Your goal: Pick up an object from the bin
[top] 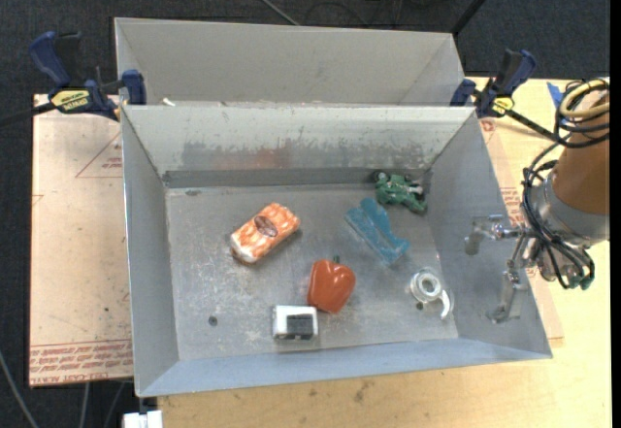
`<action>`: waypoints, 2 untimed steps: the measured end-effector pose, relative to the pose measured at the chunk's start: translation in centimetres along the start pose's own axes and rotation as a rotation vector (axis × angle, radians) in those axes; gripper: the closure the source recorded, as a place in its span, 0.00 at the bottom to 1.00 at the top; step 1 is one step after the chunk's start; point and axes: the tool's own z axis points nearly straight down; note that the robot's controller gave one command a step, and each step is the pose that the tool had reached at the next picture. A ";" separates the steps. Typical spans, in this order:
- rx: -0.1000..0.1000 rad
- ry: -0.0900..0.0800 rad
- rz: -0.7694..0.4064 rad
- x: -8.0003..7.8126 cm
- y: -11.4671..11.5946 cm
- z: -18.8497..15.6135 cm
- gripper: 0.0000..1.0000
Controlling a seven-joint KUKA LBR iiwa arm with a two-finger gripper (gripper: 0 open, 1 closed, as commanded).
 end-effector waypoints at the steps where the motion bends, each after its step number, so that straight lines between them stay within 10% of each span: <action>1: 0.002 -0.008 -0.004 -0.2 0.1 -0.4 0.00; 2: 0.003 -0.013 -0.048 -3.2 6.8 5.4 0.00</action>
Offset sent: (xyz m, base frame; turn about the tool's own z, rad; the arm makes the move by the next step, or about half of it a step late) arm 0.0497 0.1130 -0.0946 -0.0817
